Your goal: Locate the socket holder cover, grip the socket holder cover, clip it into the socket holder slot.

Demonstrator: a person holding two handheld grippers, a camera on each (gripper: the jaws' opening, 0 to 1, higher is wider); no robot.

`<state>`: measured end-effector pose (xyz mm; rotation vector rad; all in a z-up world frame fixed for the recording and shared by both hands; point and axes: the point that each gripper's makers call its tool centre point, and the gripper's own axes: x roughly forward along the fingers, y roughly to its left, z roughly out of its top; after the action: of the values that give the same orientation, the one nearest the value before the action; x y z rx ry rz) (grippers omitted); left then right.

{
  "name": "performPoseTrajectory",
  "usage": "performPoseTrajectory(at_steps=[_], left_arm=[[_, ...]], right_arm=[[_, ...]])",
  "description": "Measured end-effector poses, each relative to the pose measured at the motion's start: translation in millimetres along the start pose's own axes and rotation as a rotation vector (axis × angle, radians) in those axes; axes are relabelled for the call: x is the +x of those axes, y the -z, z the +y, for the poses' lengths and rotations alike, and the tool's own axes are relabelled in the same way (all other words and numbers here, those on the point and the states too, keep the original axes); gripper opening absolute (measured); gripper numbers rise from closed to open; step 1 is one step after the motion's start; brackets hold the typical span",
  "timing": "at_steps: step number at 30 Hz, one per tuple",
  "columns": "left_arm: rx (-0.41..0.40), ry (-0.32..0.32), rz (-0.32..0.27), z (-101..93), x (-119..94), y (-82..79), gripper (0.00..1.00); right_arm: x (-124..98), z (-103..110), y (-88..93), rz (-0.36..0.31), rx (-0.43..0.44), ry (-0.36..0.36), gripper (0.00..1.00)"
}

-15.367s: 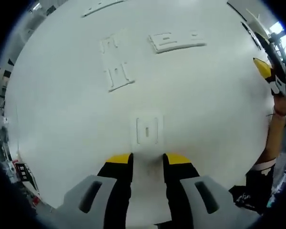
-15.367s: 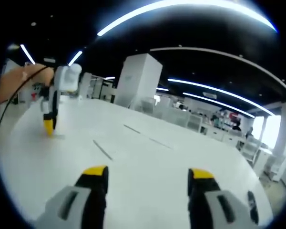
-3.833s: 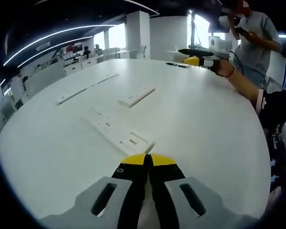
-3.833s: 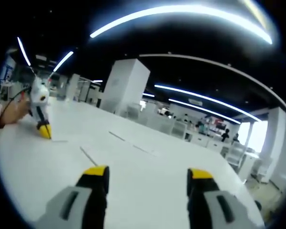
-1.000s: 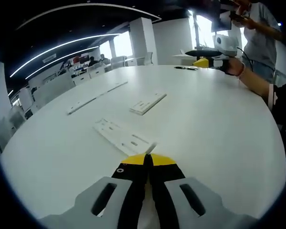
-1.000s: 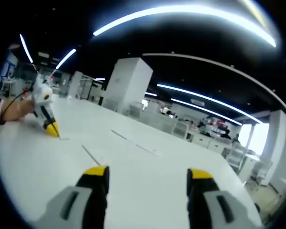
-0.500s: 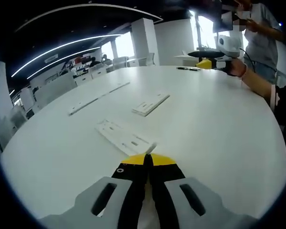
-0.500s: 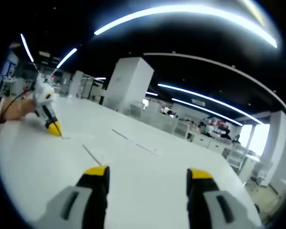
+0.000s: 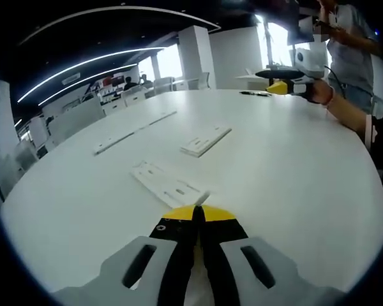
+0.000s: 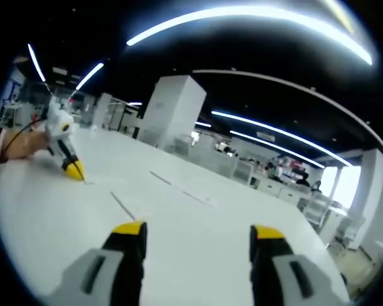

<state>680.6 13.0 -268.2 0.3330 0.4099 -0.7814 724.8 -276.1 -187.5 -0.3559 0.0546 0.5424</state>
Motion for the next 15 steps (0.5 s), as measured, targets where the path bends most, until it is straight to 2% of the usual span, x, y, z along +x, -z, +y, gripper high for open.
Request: performPoseTrajectory(at_steps=[15], left_arm=[[-0.004,-0.007,-0.005,4.4,2.6,-2.0,0.03]], right_arm=[[-1.0,2.7,-1.3,-0.001,-0.005,-0.003,0.66]])
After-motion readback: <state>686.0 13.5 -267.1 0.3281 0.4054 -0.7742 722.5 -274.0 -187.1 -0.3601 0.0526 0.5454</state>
